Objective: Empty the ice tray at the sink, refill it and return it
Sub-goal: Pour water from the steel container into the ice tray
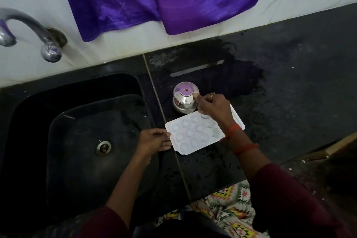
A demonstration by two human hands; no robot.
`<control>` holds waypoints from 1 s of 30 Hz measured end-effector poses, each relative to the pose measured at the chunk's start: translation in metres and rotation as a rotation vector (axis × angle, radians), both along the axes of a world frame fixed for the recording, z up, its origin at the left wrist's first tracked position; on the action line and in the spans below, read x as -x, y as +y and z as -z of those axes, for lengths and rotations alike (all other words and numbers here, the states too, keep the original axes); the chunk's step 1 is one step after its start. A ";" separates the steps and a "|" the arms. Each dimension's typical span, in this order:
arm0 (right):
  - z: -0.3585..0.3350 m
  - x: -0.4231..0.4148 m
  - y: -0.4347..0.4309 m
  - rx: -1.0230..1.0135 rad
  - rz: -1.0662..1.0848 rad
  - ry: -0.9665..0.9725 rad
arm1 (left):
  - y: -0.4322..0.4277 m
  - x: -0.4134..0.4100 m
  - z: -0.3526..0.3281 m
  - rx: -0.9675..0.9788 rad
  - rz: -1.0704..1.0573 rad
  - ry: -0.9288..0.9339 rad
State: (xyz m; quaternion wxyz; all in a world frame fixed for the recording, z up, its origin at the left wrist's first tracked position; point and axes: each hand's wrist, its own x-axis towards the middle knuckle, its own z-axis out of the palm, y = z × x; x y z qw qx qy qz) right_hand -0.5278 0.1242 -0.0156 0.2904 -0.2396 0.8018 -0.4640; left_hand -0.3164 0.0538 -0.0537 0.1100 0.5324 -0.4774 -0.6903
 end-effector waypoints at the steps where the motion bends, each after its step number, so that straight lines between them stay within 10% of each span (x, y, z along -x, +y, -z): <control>1: 0.000 0.000 0.000 0.009 0.000 -0.003 | 0.000 0.000 0.000 -0.004 -0.001 -0.001; 30: -0.055 0.076 0.064 0.204 0.066 -0.026 | -0.017 0.008 -0.005 -0.010 0.038 -0.029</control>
